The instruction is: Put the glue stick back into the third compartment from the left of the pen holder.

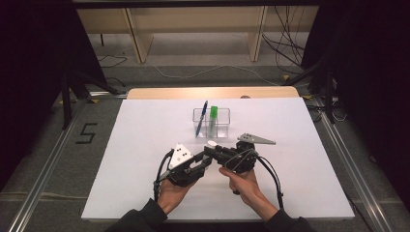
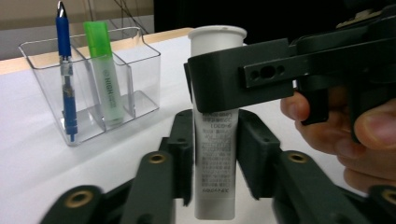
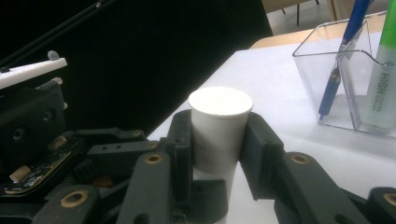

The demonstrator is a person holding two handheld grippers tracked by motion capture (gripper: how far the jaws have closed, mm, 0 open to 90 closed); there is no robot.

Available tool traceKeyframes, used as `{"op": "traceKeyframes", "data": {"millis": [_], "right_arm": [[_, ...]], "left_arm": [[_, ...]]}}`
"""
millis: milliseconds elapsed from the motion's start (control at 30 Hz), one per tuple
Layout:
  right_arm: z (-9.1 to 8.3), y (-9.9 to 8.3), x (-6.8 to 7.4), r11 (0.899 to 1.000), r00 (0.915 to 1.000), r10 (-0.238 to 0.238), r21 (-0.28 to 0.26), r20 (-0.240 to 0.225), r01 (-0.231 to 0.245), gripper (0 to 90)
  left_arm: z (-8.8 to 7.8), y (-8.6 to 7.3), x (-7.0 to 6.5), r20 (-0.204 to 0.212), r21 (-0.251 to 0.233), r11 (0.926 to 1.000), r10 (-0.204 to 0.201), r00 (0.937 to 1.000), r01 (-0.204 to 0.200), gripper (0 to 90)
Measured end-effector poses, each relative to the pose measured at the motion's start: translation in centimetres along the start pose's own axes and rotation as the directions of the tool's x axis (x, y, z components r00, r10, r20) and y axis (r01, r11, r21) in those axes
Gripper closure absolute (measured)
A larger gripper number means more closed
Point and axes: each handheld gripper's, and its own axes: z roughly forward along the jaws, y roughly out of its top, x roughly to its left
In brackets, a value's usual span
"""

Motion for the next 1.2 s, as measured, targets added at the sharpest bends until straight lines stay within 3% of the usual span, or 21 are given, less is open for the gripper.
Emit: {"op": "traceKeyframes", "data": {"millis": [67,233,567,1067,1200], "right_arm": [[-0.1,0.0,0.0,1.000,1.0000,-0.009,-0.005,0.002,0.009,67.6],[-0.5,0.4,-0.2,0.999,0.9983,-0.049,-0.021,0.032,0.050,67.6],[-1.9,1.7,-1.2,0.991,0.9877,-0.113,-0.052,0.108,0.119,67.6],[-2.1,3.6,-3.0,0.980,0.9619,-0.177,-0.056,0.209,0.192,67.5],[-2.2,4.6,-3.8,0.978,0.9550,-0.178,-0.067,0.238,0.199,67.5]], "left_arm": [[0.1,0.0,0.0,0.008,0.017,0.9998,0.004,1.0000,-0.004,45.5],[-0.4,0.5,0.3,0.039,0.051,0.9986,0.010,0.9992,-0.012,26.6],[-2.7,0.9,2.8,0.059,0.057,0.9984,-0.007,0.9982,0.003,22.0],[-4.8,-0.5,5.1,0.000,0.083,0.9956,0.044,0.9990,-0.044,19.2],[-5.2,-0.8,5.7,-0.003,0.087,0.9959,0.025,0.9997,-0.025,17.6]]}}
